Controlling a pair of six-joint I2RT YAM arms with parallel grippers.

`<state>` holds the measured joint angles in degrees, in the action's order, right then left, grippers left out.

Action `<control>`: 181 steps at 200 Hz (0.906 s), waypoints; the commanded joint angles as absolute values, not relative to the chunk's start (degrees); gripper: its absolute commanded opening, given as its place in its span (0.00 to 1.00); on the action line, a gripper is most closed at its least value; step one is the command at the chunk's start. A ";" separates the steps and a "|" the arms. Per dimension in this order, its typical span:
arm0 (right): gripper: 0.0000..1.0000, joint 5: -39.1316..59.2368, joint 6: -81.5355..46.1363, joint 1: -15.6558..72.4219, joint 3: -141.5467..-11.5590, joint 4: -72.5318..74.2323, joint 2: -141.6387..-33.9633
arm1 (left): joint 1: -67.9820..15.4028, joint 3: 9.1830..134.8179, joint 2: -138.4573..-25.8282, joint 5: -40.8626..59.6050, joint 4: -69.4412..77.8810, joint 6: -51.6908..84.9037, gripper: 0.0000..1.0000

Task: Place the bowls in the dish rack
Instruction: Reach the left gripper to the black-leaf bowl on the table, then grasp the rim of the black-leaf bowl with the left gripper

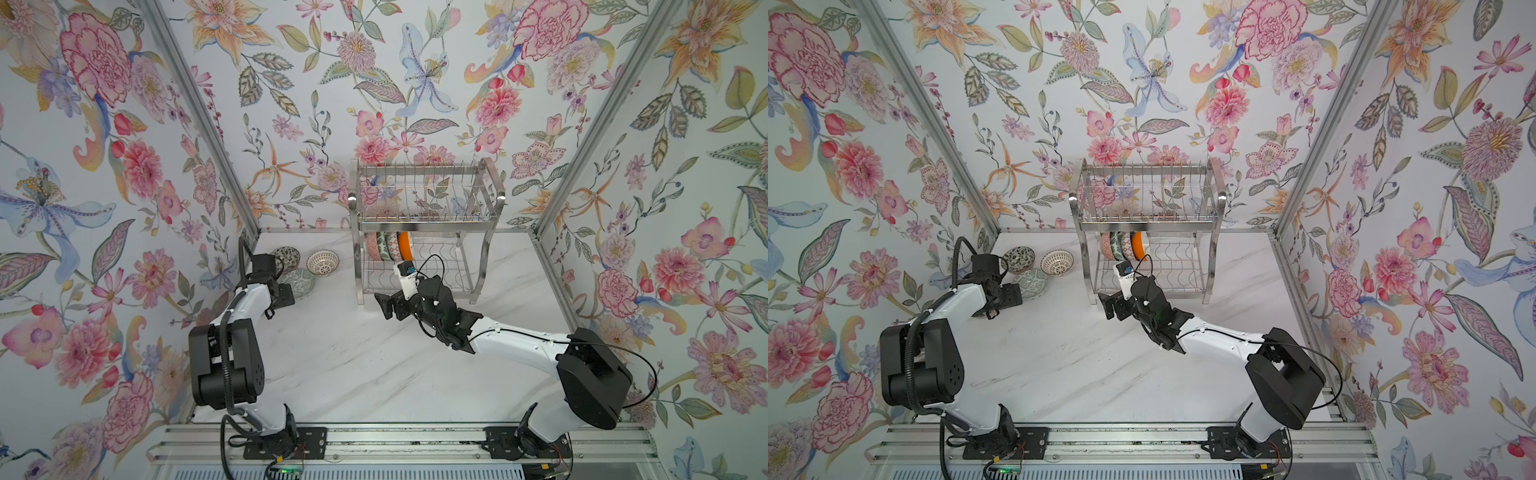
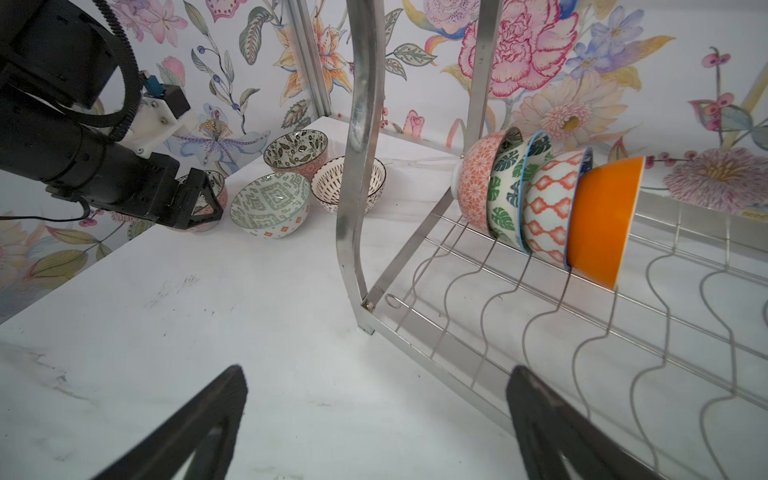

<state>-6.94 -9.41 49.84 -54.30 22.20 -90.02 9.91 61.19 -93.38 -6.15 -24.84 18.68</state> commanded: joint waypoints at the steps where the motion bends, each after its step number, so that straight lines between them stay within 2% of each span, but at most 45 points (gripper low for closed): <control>1: 0.99 -9.23 -8.66 50.08 -54.82 23.21 -90.79 | 10.97 61.19 -94.52 -3.24 -23.23 17.25 0.88; 19: 0.99 -9.66 -8.78 50.07 -54.85 22.94 -90.60 | 11.38 60.76 -95.03 -1.88 -22.59 16.96 0.79; 36: 0.99 -9.97 -8.73 49.96 -54.77 22.85 -90.35 | 11.45 60.81 -95.44 -1.34 -22.48 16.96 0.77; 48: 0.99 -10.02 -8.75 49.95 -54.78 22.76 -90.41 | 11.49 60.56 -95.54 -1.52 -22.41 16.81 0.71; 67: 0.99 -10.16 -8.79 49.92 -54.81 22.60 -90.20 | 11.56 60.38 -96.11 -2.45 -22.48 16.88 0.70; 80: 0.99 -10.24 -8.88 49.91 -54.69 22.61 -89.89 | 11.55 60.45 -96.62 -2.27 -22.72 16.94 0.63; 107: 0.99 -10.29 -8.87 49.88 -54.30 22.77 -89.35 | 11.51 60.64 -97.45 -3.02 -23.04 17.05 0.63; 136: 0.99 -10.20 -9.13 49.92 -54.12 22.85 -88.96 | 11.75 60.43 -98.12 -3.08 -23.10 17.23 0.57; 151: 0.99 -10.25 -9.14 50.00 -53.98 22.85 -88.69 | 11.83 60.49 -98.52 -3.12 -23.33 17.23 0.51; 165: 0.99 -10.37 -9.14 49.99 -53.83 22.93 -88.43 | 11.91 60.48 -98.62 -3.31 -23.39 17.29 0.41; 181: 0.99 -10.55 -9.07 49.93 -53.63 22.98 -88.17 | 11.96 60.40 -98.61 -3.58 -23.42 17.40 0.39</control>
